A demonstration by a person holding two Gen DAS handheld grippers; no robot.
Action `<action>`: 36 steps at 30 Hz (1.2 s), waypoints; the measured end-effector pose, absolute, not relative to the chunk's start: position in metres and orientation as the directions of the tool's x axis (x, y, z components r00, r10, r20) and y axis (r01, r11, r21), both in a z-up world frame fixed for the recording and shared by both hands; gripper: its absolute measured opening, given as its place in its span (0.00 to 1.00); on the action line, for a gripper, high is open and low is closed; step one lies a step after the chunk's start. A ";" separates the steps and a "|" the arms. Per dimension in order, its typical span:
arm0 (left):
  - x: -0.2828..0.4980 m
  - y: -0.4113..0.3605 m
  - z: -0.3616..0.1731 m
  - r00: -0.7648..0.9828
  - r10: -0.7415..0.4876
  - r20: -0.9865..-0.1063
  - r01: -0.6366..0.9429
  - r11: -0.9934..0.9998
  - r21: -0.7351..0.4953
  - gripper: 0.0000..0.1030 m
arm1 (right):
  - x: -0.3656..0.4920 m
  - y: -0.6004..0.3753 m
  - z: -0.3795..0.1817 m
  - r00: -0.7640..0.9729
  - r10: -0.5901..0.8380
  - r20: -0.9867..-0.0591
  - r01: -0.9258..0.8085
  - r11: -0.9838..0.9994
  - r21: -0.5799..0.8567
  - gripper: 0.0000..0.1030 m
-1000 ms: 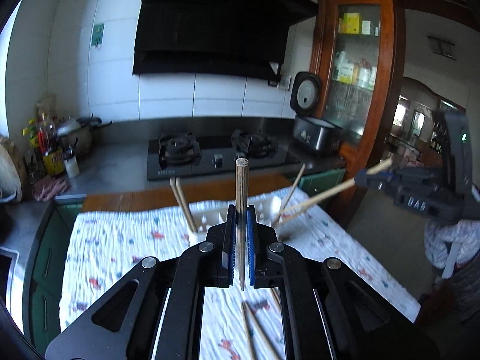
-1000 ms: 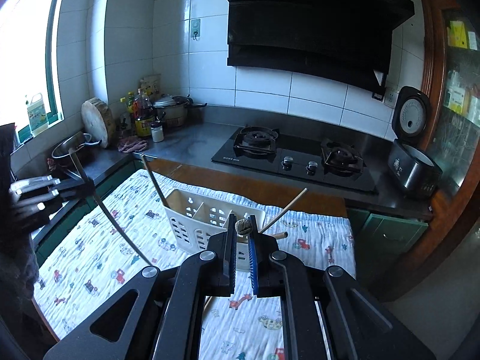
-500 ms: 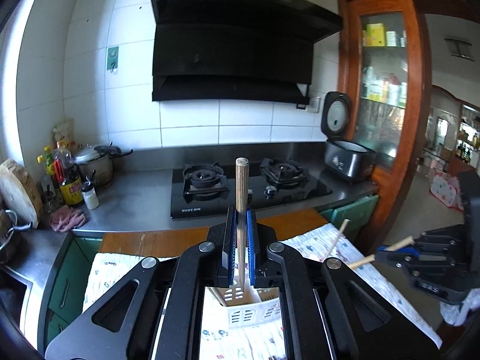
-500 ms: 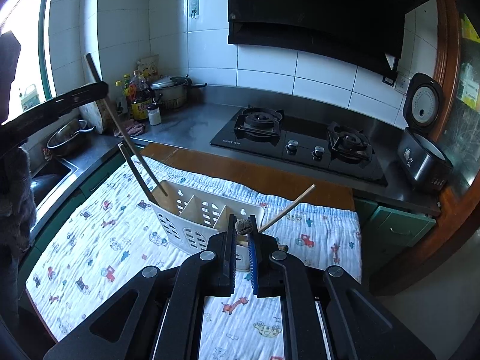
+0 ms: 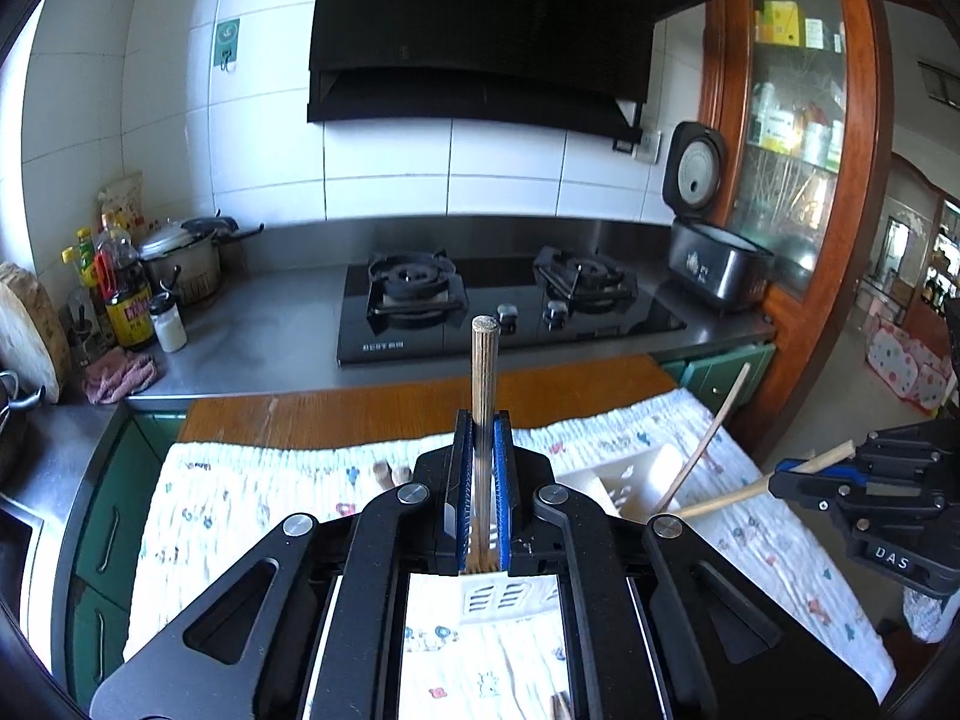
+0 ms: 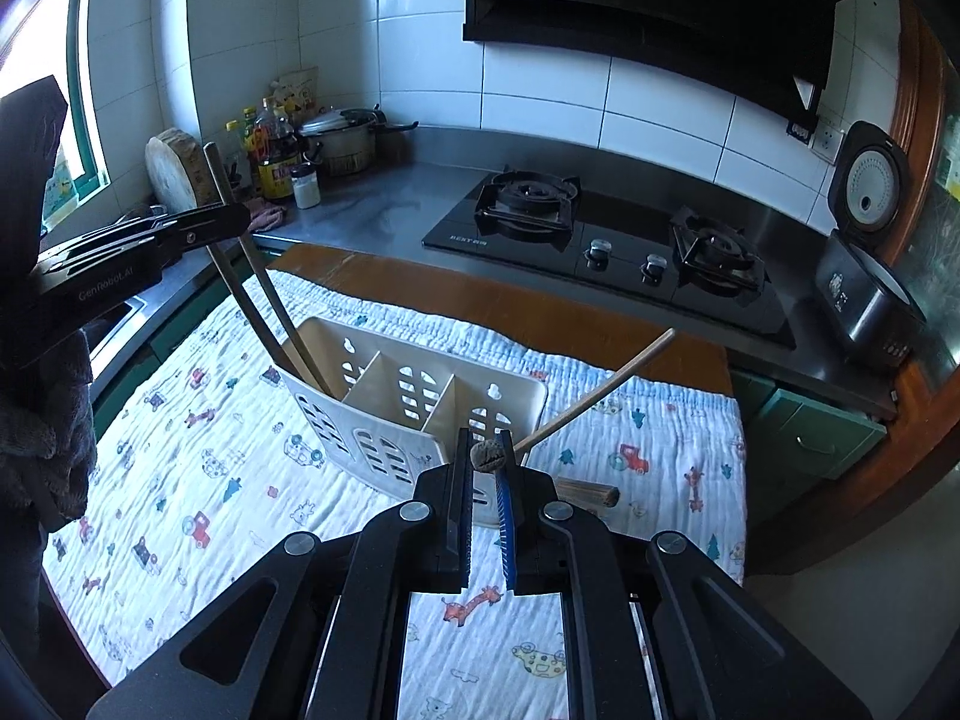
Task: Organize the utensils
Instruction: 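Lower the left chopstick into the caddy and open while the right tool releases its own, then withdraw both open tools from the caddy toward the loose chopsticks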
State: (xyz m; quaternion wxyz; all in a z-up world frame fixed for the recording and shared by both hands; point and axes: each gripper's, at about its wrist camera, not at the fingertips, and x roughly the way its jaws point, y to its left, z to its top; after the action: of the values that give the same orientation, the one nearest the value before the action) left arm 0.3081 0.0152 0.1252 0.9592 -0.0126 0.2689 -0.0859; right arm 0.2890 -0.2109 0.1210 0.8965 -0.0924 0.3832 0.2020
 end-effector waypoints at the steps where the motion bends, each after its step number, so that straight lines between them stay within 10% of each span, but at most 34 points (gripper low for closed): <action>1: 0.309 0.016 0.123 0.838 -0.172 -0.518 0.158 0.985 -0.071 0.06 | 0.290 -0.210 0.119 0.623 0.289 -0.727 -0.432 0.902 -0.012 0.07; 23: 0.302 0.018 0.115 0.830 -0.173 -0.531 0.158 0.985 -0.073 0.09 | 0.293 -0.209 0.105 0.618 0.298 -0.727 -0.420 0.907 0.014 0.14; 36: 0.251 0.016 0.136 0.864 -0.196 -0.463 0.180 0.980 -0.079 0.42 | 0.248 -0.228 0.135 0.709 0.292 -0.642 -0.385 0.923 -0.006 0.42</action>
State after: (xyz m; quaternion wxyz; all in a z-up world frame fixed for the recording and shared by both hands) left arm 0.2511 0.0156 0.1360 0.9653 -0.0166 0.2417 -0.0975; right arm 0.2483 -0.2276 0.1352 0.9217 -0.0699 0.3344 0.1836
